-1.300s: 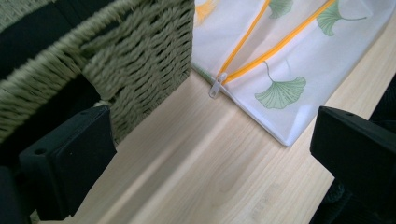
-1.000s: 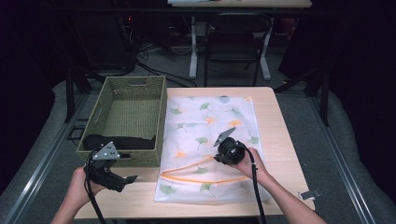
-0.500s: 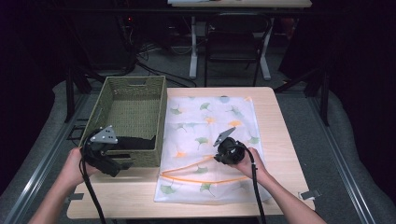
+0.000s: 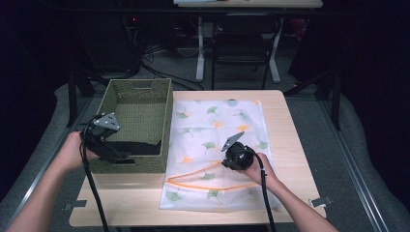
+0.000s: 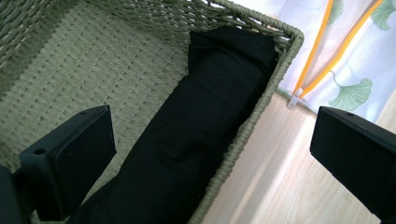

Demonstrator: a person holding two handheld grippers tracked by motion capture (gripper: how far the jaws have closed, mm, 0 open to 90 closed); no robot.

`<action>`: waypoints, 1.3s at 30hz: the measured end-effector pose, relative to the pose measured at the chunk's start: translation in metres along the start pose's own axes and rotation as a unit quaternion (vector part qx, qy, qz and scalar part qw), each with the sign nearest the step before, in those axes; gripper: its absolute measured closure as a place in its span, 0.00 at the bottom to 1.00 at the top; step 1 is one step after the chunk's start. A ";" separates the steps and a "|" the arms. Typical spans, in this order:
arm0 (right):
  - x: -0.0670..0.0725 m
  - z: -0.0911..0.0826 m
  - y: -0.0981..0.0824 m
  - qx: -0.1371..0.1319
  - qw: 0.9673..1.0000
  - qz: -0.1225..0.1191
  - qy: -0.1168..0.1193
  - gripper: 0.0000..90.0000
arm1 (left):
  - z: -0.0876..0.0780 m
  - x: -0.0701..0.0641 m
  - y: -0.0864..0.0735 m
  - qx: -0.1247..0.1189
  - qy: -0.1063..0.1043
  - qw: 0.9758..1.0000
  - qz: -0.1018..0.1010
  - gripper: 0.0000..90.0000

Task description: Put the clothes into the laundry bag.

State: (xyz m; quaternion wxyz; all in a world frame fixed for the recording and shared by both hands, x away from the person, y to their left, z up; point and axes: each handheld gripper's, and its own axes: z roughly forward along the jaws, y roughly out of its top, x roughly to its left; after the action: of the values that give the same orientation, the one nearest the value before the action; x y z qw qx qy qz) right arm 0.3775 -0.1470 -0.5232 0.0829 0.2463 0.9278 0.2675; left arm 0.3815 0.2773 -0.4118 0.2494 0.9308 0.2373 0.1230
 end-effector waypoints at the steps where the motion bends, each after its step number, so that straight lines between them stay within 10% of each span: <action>1: 0.000 0.000 0.000 0.000 1.000 -0.001 -0.001 0.98 | 0.001 0.003 0.001 0.001 0.001 1.000 -0.004 0.00; 25: 0.002 0.000 0.002 -0.001 1.000 -0.001 -0.001 0.98 | 0.023 0.049 0.004 0.045 -0.012 0.999 -0.006 0.03; 39: 0.002 0.000 0.001 -0.002 1.000 -0.003 -0.001 0.98 | 0.055 0.055 -0.001 0.125 -0.034 0.992 0.012 0.11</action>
State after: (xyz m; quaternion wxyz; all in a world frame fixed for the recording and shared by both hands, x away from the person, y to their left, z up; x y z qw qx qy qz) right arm 0.3763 -0.1448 -0.5226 0.0854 0.2437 0.9280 0.2687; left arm 0.4468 0.2834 -0.4526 0.1379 0.9610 0.2312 0.0640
